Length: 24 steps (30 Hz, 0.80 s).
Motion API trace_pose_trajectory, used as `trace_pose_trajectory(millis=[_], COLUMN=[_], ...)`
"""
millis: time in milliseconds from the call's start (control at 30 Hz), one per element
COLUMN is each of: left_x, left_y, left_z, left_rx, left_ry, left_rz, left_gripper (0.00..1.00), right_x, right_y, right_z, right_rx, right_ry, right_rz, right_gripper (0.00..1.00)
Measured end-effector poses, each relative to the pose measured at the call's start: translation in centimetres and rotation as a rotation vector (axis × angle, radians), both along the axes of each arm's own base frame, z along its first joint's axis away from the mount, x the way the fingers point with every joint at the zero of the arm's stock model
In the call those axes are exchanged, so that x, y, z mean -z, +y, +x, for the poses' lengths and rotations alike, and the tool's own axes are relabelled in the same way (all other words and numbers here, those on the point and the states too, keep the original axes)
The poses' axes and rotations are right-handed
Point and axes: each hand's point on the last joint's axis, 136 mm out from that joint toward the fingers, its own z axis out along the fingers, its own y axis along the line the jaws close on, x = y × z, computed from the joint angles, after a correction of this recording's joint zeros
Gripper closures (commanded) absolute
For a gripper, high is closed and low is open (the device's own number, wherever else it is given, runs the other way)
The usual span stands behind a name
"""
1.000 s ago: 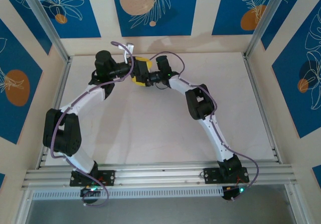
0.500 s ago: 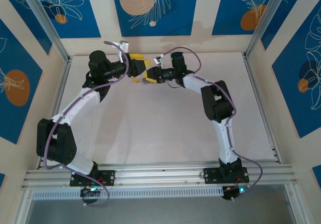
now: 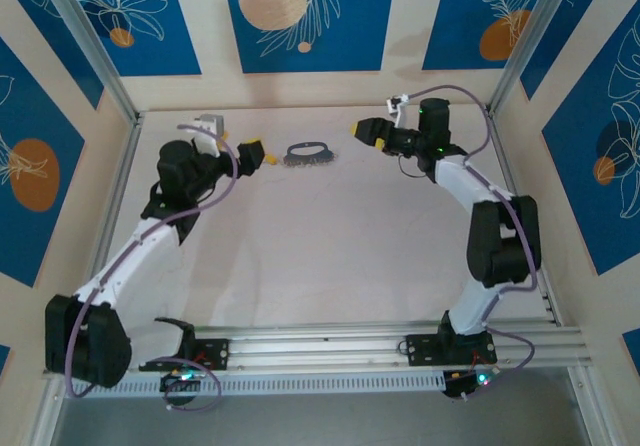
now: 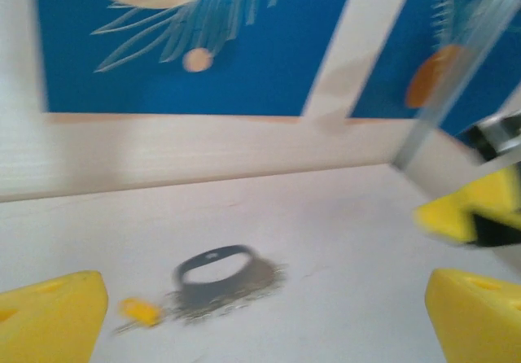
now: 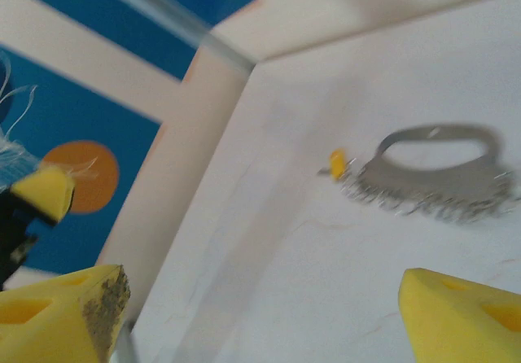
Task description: Put the keys on the keyring
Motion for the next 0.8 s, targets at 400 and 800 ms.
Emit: trace_pose_trajectory(millis=[400, 800], left_x=[10.5, 20.7], left_y=[9.8, 12.0], left_z=[-3.3, -2.7], left_rx=[-0.385, -0.409], left_ry=[0.003, 0.186], left_rz=[0.323, 0.431], left_gripper=[0.00, 0.00], right_x=[6.3, 13.1], right_y=[-10.9, -17.0], right_z=[-1.4, -5.3], right_rx=[0.414, 0.611], right_ry=[0.002, -0.055], right_rz=[-0.291, -0.629], right_gripper=[0.01, 0.01])
